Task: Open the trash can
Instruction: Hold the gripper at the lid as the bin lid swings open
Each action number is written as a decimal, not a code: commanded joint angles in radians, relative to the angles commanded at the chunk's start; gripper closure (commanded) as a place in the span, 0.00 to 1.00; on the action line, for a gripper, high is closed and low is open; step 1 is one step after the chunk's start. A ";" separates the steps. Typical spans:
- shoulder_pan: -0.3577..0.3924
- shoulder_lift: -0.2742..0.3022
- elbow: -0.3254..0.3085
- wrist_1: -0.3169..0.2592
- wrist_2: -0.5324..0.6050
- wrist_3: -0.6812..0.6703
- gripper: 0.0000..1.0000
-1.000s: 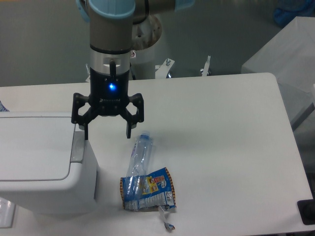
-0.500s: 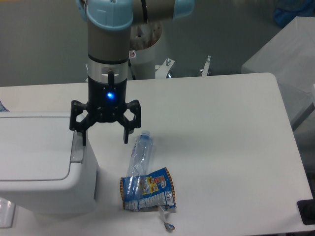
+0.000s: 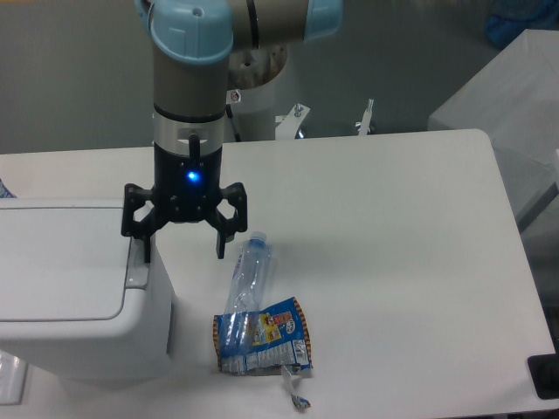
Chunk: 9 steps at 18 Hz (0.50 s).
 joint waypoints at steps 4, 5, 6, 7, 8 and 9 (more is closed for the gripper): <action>-0.002 -0.003 0.000 0.000 0.000 0.000 0.00; -0.003 -0.005 0.000 0.000 0.000 -0.002 0.00; -0.005 -0.006 0.003 0.000 0.000 -0.002 0.00; -0.005 -0.006 0.005 0.000 0.000 0.000 0.00; -0.005 -0.006 0.006 0.002 0.000 0.000 0.00; -0.005 -0.006 0.008 0.002 0.000 0.000 0.00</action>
